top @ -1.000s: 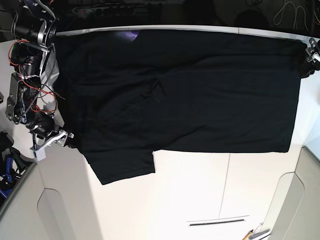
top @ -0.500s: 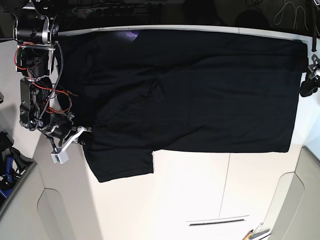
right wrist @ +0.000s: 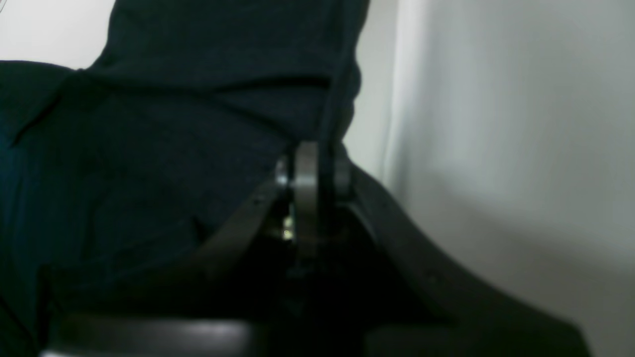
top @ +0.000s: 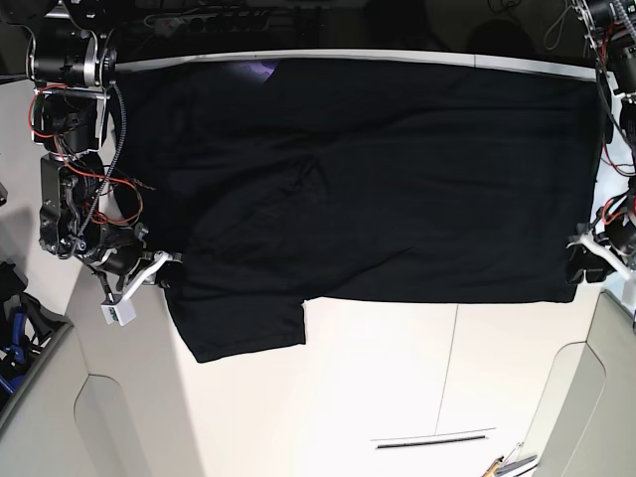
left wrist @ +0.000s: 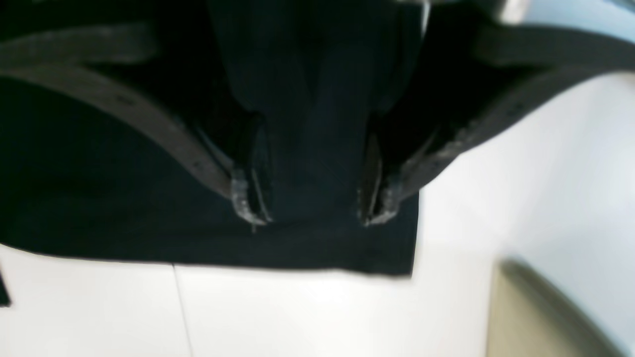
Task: Fold the T-shirt properly
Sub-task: 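Move both grippers along the shirt sides and grasp the hem corners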
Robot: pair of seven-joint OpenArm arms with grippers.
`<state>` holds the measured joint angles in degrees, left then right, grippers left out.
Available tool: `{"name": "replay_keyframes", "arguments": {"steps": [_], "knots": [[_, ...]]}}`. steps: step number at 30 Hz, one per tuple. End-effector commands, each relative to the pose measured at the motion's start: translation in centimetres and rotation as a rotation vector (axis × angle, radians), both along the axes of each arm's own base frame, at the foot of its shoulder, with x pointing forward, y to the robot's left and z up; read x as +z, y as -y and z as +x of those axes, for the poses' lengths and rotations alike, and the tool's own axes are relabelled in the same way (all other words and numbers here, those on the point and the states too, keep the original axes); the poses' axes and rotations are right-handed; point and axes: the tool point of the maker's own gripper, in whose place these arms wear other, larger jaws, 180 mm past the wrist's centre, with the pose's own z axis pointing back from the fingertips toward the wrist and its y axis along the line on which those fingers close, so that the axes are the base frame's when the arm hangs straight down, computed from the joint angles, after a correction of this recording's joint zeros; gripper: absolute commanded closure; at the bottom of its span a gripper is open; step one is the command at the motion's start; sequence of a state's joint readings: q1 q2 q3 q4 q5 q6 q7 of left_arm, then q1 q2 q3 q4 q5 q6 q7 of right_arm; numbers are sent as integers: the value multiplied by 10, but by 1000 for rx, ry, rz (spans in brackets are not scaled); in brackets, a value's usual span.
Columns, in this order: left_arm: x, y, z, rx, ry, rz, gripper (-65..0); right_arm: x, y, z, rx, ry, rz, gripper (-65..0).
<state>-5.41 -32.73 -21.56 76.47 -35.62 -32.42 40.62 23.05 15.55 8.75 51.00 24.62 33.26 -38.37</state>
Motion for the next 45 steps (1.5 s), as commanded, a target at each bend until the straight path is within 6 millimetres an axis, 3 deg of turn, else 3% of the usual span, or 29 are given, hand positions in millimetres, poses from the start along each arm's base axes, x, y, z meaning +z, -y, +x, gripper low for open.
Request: {"name": "replay_keyframes", "arguments": {"steps": [1, 6, 12, 21, 31, 40, 45], "knots": [[24, -12, 17, 21, 60, 36, -316, 5, 8, 5, -1, 3, -33, 0], [15, -29, 47, 96, 36, -8, -316, 5, 8, 5, -1, 3, -34, 0], [-8, -51, 62, 212, 11, -142, -316, 5, 8, 5, -1, 3, -33, 0], [-49, -61, 51, 292, -60, -188, -316, 5, 8, 5, -1, 3, -33, 0], [-52, -57, 52, 291, -57, -188, -316, 6, 8, 5, -2, 6, -32, 0], [-56, -70, 51, 340, -53, -87, -316, 7, 7, 6, -6, 9, -18, 0], [-68, -51, 54, 296, -83, -76, -316, 7, 7, 6, -6, 9, -18, 0]]}}
